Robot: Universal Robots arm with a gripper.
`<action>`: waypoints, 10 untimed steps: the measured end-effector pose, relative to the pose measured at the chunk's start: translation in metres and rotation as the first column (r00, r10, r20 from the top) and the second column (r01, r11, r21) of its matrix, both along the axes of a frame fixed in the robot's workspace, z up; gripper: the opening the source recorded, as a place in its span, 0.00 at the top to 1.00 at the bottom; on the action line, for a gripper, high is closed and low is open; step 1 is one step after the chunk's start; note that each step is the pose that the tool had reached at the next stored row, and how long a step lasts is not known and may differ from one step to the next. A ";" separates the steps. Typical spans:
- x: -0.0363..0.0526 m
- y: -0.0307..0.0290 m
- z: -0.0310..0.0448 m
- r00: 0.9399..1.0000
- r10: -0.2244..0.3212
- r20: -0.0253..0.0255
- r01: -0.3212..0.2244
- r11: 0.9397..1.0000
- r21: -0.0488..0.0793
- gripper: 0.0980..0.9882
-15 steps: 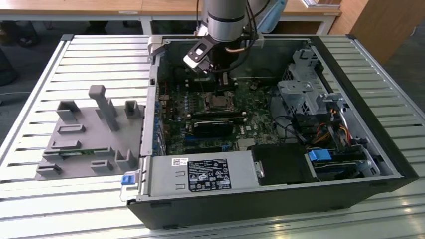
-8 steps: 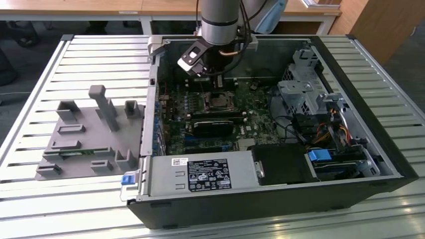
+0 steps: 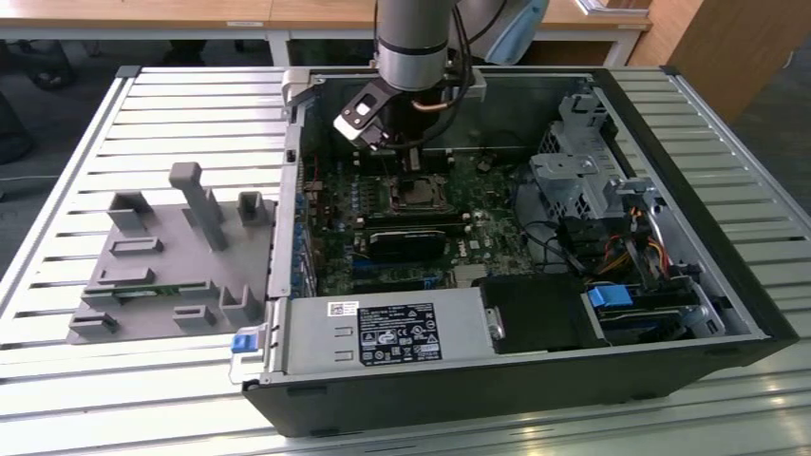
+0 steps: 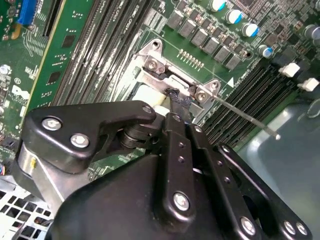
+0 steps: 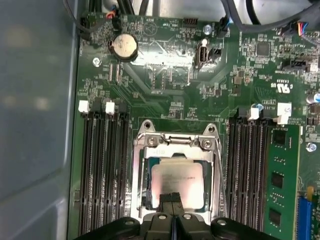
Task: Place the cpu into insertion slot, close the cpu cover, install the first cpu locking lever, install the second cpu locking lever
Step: 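Close the cpu cover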
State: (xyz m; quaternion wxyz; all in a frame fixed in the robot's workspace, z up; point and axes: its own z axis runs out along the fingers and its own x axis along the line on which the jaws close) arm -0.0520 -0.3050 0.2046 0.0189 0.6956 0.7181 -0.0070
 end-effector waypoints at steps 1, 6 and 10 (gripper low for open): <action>-0.0006 0.0000 -0.0004 1.000 0.000 0.000 0.000 1.000 0.000 0.99; -0.0011 0.0000 -0.0023 1.000 0.000 0.001 0.000 1.000 0.000 0.99; -0.0012 -0.0002 -0.0047 1.000 0.000 0.000 0.000 1.000 -0.001 0.99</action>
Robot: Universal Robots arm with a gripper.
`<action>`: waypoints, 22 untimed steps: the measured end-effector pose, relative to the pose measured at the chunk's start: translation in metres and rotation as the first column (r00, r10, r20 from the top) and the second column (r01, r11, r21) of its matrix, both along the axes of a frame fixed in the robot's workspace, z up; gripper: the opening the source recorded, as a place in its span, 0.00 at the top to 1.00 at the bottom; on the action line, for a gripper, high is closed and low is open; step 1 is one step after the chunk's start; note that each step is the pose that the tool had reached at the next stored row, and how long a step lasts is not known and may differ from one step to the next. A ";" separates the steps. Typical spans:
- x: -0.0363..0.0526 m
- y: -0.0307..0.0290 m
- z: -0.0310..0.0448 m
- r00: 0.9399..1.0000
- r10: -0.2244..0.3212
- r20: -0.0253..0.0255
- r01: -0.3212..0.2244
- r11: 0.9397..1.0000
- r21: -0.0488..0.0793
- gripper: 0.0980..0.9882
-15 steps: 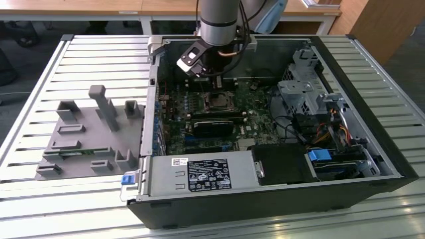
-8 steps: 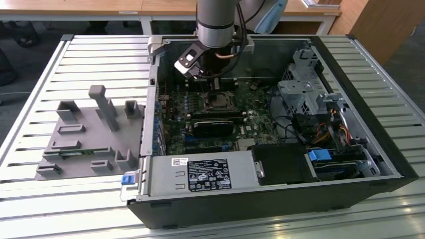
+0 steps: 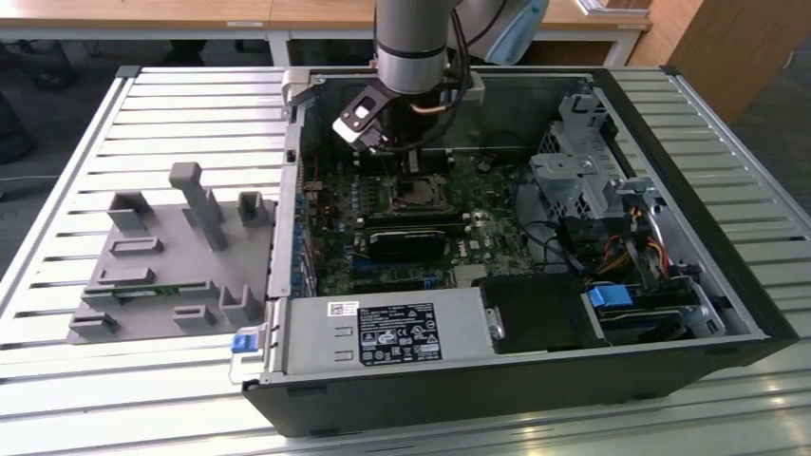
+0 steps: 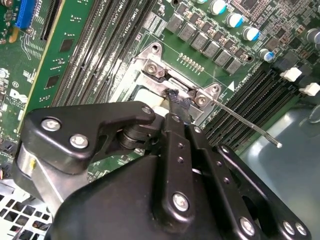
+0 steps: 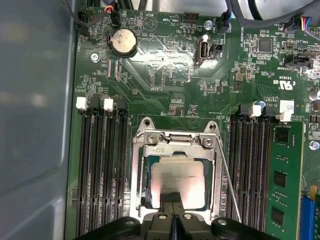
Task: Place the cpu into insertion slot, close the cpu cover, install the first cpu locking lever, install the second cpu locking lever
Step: 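Close the cpu cover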
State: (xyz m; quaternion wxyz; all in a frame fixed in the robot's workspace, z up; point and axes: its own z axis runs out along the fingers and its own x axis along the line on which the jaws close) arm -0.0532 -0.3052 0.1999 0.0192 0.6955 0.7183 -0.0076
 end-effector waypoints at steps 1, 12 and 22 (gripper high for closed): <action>0.0011 0.0000 -0.0005 1.000 0.000 0.000 0.000 1.000 0.000 0.99; 0.0048 0.0002 0.0051 1.000 0.002 0.011 -0.002 1.000 0.003 0.99; 0.0022 -0.0028 0.0011 1.000 0.007 0.027 -0.008 1.000 0.003 0.99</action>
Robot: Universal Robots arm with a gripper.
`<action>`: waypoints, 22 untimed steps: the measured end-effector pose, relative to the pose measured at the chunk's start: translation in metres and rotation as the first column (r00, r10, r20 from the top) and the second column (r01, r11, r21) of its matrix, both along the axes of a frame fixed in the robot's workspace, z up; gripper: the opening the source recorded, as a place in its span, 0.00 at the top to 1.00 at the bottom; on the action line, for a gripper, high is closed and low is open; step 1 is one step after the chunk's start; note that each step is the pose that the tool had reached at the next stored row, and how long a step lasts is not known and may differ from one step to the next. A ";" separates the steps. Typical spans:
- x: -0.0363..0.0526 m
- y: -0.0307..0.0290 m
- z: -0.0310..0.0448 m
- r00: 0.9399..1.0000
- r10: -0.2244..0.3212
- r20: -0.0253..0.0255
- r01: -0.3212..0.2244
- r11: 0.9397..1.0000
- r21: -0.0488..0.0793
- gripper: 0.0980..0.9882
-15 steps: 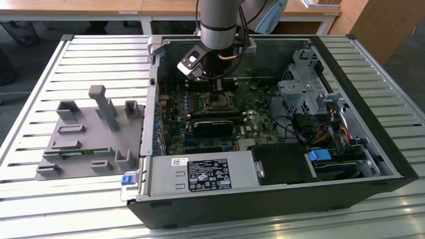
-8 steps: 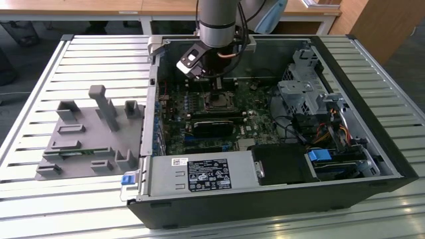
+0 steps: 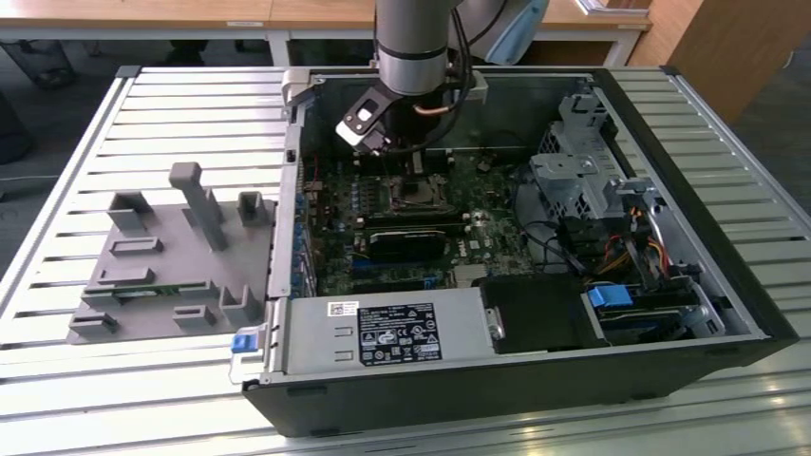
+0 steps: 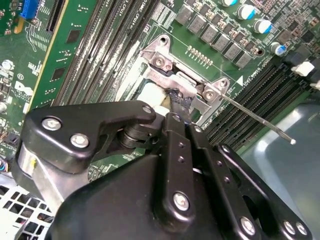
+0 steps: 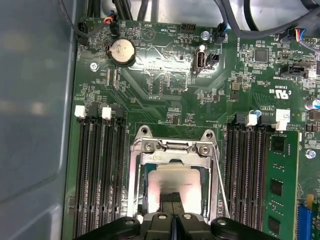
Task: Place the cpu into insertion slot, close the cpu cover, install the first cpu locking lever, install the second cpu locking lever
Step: 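Close the cpu cover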
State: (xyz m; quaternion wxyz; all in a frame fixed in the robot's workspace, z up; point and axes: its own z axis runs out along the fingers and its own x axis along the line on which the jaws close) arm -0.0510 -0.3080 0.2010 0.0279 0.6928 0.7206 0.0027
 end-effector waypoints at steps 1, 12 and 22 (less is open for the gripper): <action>0.0000 -0.0001 -0.0002 1.000 0.000 0.000 0.000 1.000 0.000 0.99; 0.0011 0.0000 -0.0012 0.999 0.002 0.038 -0.002 1.000 0.000 0.99; 0.0050 0.0000 0.0098 0.999 0.001 0.038 -0.001 1.000 0.004 0.99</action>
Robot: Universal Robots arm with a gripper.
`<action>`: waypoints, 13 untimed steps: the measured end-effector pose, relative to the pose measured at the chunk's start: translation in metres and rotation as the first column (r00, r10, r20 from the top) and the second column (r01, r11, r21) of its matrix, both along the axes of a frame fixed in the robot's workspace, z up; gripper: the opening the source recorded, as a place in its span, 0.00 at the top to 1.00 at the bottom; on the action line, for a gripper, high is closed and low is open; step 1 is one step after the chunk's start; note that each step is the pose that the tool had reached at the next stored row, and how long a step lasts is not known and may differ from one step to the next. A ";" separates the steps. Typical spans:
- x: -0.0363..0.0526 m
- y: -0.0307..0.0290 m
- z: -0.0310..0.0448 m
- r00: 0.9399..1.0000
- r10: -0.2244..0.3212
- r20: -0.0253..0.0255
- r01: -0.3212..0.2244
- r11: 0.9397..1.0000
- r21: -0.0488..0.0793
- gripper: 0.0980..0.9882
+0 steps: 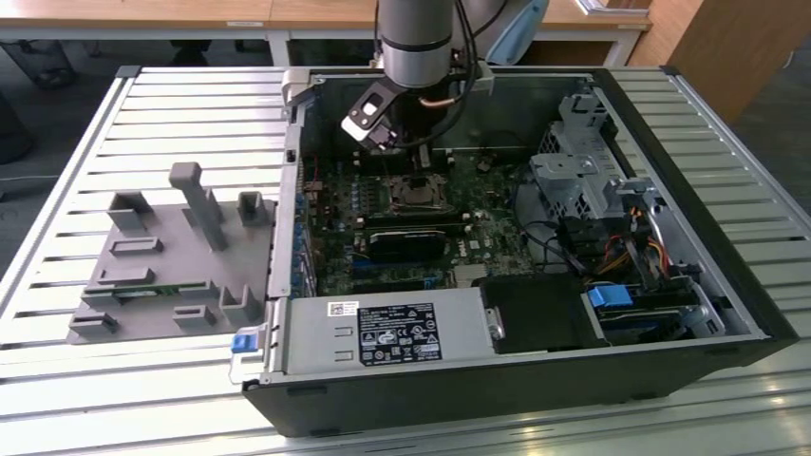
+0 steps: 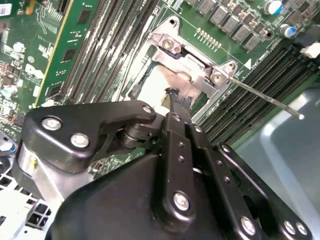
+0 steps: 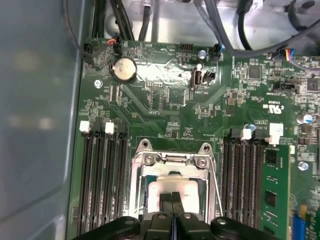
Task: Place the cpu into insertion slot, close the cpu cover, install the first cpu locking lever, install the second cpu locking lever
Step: 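Close the cpu cover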
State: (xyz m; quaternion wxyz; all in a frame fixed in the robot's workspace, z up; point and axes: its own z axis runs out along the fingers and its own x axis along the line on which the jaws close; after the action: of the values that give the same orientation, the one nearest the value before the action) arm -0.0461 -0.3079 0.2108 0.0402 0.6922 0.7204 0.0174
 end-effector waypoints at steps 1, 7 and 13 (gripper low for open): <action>-0.0003 0.0000 0.0000 1.000 0.000 0.000 0.000 1.000 0.000 0.99; -0.0124 0.0000 -0.0008 1.000 0.000 0.000 0.000 1.000 0.000 0.99; -0.0163 0.0000 -0.0061 1.000 0.000 0.000 0.000 1.000 0.000 0.99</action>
State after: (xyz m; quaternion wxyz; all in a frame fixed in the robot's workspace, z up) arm -0.0624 -0.3080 0.2047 0.0402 0.6922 0.7204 0.0174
